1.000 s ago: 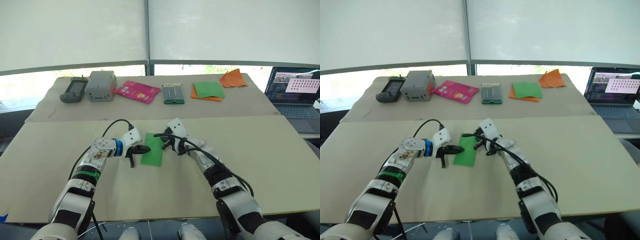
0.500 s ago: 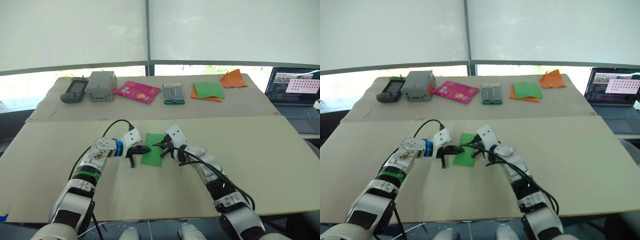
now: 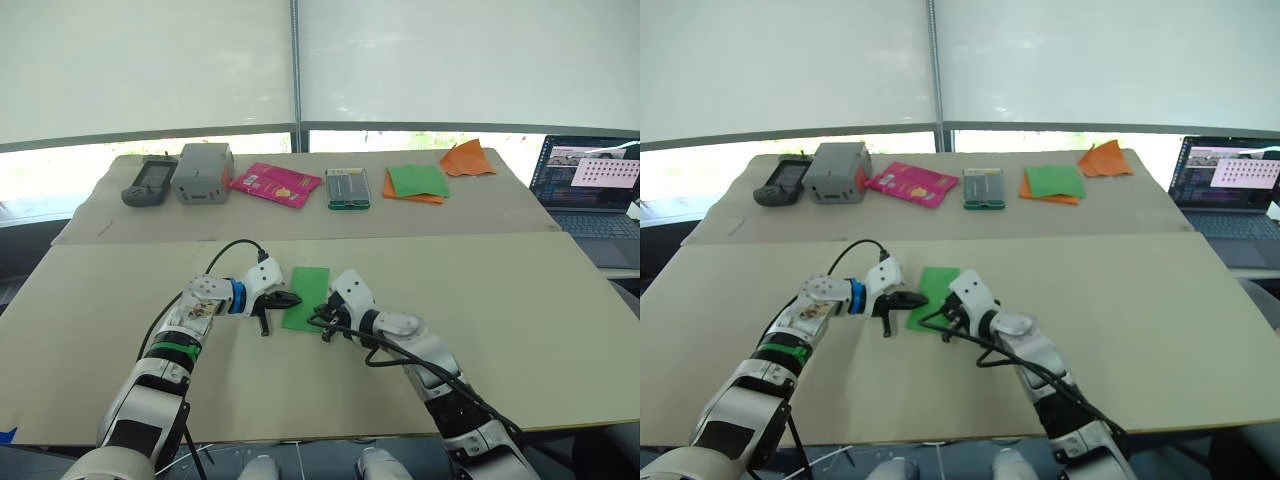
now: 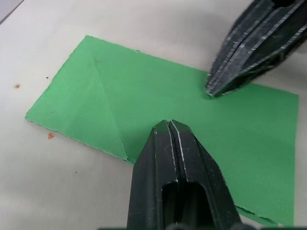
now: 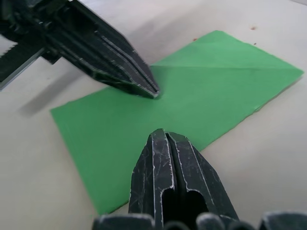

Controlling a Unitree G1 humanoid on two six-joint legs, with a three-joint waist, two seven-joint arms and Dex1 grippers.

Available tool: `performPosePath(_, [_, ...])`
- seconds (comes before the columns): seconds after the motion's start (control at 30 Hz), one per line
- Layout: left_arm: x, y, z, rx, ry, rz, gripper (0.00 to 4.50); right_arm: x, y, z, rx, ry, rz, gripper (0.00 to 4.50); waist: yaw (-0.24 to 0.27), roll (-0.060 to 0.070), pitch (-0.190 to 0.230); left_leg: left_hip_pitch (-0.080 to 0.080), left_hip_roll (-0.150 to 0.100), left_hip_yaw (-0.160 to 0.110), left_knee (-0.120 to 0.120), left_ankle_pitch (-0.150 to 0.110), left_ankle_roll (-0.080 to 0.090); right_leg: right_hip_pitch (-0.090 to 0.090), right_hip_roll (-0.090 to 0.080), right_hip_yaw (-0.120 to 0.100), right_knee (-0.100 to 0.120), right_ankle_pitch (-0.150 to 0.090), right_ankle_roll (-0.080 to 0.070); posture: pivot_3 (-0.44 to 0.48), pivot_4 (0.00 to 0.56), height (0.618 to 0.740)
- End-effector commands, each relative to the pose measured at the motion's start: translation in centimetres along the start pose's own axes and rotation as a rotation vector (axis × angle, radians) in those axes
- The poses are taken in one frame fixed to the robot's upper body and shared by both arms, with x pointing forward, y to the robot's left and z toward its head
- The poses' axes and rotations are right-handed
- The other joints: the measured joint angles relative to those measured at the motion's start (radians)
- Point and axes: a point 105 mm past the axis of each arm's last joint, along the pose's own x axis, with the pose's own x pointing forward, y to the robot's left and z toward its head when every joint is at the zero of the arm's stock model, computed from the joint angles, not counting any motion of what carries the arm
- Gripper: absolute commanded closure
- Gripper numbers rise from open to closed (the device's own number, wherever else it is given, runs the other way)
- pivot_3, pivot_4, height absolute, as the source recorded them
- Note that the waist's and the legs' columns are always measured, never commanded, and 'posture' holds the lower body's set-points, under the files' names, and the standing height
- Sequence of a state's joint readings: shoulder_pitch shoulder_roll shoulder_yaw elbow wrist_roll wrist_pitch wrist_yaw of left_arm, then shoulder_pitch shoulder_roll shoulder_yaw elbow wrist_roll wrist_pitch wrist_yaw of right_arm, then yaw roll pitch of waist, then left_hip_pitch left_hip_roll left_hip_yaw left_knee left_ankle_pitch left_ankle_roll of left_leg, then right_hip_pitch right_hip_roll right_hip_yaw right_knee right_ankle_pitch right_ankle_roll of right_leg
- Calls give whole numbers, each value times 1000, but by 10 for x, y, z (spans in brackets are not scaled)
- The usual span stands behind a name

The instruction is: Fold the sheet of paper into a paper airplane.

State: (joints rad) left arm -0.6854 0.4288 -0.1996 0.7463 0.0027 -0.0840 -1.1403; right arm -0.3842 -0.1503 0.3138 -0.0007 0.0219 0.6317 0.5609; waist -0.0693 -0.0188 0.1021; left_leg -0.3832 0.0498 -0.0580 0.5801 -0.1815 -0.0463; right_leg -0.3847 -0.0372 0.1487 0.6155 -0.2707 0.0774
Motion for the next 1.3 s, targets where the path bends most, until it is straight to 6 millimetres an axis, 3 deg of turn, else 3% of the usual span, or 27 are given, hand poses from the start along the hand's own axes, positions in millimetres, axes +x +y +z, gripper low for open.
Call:
performPosePath(0.03, [-2, -5, -14, -21, 56, -18, 4500, -4, 14, -31, 43, 121, 51, 4483, 0, 0, 0, 0, 0, 0, 0, 0, 0, 0, 0, 0, 0, 0, 0, 0, 150, 740])
performPosePath(0.5, [-4, -4, -15, -23, 63, -16, 4500, -19, 33, -47, 30, 190, 124, 4483, 0, -1, -1, 0, 0, 0, 0, 0, 0, 0, 0, 0, -1, 0, -1, 0, 150, 740])
performPosePath(0.73, [-5, -6, -17, -27, 63, -21, 4500, -21, 26, -43, 5, 178, 99, 4483, 0, -1, -1, 0, 0, 0, 0, 0, 0, 0, 0, 0, -1, -1, -1, 0, 150, 740])
performPosePath(0.8, [-5, -7, -17, -25, 61, -22, 4500, -28, 13, -24, -33, 98, 61, 4483, 0, -1, -1, 0, 0, 0, 0, 0, 0, 0, 0, 0, -1, -1, -1, 0, 150, 740])
performPosePath(0.93, [-7, -7, -9, -4, 30, -18, 4500, -55, 2, 37, -46, -190, 65, 4483, 7, -3, 2, -2, 0, 0, 0, 0, 0, -1, 0, 0, -2, -1, -1, 0, 150, 740])
performPosePath(1.03, [-13, -4, 2, -10, -18, -7, 4500, -76, 0, 61, -54, -294, 85, 4483, 5, -3, 3, -3, 0, 0, 0, 0, 0, -2, 0, 0, -2, 0, -1, 0, 150, 740])
performPosePath(1.13, [-25, 2, 17, -54, -101, 23, 4500, -88, -3, 62, -70, -288, 79, 4483, 1, -4, 4, -2, 0, 0, -2, 0, 0, -2, 0, 0, -2, 0, -1, 0, 150, 740])
performPosePath(1.3, [-49, 9, 28, -140, -176, 65, 4500, -89, -6, 52, -88, -242, 52, 4483, 1, -5, 6, -3, 0, 0, -2, 0, 0, -3, 0, 0, -2, 0, -1, 0, 150, 740])
